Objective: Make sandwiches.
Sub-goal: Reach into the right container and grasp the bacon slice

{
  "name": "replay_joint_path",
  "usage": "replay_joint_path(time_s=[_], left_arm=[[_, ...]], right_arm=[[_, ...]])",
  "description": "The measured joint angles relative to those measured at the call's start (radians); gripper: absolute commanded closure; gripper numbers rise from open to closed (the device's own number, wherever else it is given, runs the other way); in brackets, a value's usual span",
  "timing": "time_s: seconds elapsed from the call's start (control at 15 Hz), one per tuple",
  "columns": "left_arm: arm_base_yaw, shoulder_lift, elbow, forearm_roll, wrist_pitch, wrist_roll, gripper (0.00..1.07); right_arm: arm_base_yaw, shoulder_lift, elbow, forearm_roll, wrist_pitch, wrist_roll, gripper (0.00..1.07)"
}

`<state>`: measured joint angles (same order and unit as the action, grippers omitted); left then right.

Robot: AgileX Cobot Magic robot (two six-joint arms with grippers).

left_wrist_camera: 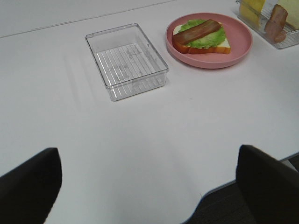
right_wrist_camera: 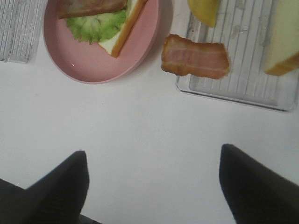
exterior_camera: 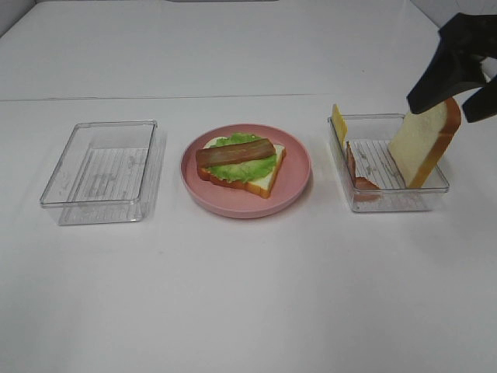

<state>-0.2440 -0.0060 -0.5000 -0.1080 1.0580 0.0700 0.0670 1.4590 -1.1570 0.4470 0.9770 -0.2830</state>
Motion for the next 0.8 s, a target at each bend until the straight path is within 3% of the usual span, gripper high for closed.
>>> replay_joint_path(time_s=[0.13,0.33,0.6,0.8], left_arm=[[0.0,0.0,0.0,0.0,-0.001,0.0,0.11],[0.0,0.0,0.0,0.0,-0.002,0.0,0.11],[0.0,0.0,0.0,0.0,-0.002,0.0,0.11],[0.0,0.0,0.0,0.0,-0.002,0.0,0.11]], right_arm=[[0.116,0.152,-0.13,-0.085,0.058,0.063,0.36],[0.172,0.305,-0.259,-0.156,0.128,0.156,0.38],[0.177,0.464,-0.427,-0.17,0.144,0.224,0.42],[0.177,0.596,-0.537,-0.198,0.148,0.311,0.5]])
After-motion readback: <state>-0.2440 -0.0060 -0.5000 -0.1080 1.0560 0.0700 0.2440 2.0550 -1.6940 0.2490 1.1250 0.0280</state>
